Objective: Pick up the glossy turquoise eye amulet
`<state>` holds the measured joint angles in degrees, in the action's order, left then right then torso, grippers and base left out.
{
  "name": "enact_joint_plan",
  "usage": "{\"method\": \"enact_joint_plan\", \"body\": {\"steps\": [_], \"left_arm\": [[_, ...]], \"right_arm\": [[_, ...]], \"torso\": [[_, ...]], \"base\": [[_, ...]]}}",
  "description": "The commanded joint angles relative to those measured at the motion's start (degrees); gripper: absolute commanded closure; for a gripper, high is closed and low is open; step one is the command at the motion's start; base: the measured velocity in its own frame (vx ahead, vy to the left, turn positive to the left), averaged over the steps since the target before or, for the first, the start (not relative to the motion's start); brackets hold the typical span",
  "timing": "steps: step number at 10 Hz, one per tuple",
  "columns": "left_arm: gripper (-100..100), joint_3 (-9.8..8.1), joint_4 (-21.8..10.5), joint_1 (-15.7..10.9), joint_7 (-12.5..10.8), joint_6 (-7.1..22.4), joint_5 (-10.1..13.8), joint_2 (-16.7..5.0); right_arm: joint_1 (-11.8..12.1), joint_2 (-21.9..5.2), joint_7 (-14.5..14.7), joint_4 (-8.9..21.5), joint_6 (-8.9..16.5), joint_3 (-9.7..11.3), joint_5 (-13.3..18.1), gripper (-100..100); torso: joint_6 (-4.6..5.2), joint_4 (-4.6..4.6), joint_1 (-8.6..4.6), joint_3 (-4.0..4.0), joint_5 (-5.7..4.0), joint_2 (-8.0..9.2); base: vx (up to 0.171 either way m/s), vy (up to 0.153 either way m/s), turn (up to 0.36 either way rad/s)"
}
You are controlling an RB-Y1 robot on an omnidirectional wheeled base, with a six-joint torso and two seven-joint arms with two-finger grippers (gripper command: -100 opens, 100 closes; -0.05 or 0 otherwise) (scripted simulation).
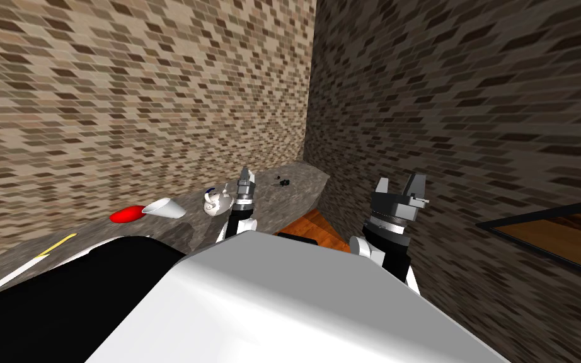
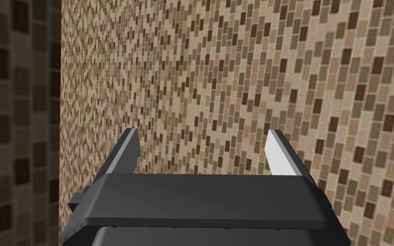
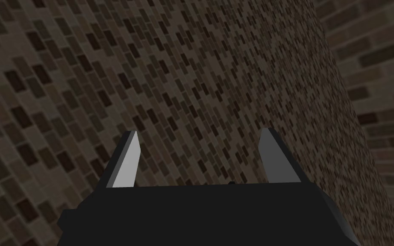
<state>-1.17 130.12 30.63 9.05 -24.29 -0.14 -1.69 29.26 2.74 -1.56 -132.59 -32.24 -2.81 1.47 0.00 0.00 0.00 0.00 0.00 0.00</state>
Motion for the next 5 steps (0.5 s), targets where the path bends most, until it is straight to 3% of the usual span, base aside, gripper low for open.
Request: {"method": "enact_joint_plan", "body": {"steps": [1, 5], "left_arm": [[-100, -0.60, -0.69, -0.42, -0.42, 0.22, -0.14, -2.24], [-100, -3.70, -5.11, -3.09, -2.48, 1.77, -1.02, -5.50]], "right_arm": [[0.00, 0.00, 0.00, 0.00, 0.00, 0.00, 0.00, 0], [-0.01, 0.01, 0.00, 0.00, 0.00, 0.01, 0.00, 0]], "torso": [[0.00, 0.00, 0.00, 0.00, 0.00, 0.00], [0.00, 0.08, -0.12, 0.20, -0.02, 0.35]], "base": [[-0.023, -0.009, 0.017], [-0.083, -0.034, 0.034]]}}
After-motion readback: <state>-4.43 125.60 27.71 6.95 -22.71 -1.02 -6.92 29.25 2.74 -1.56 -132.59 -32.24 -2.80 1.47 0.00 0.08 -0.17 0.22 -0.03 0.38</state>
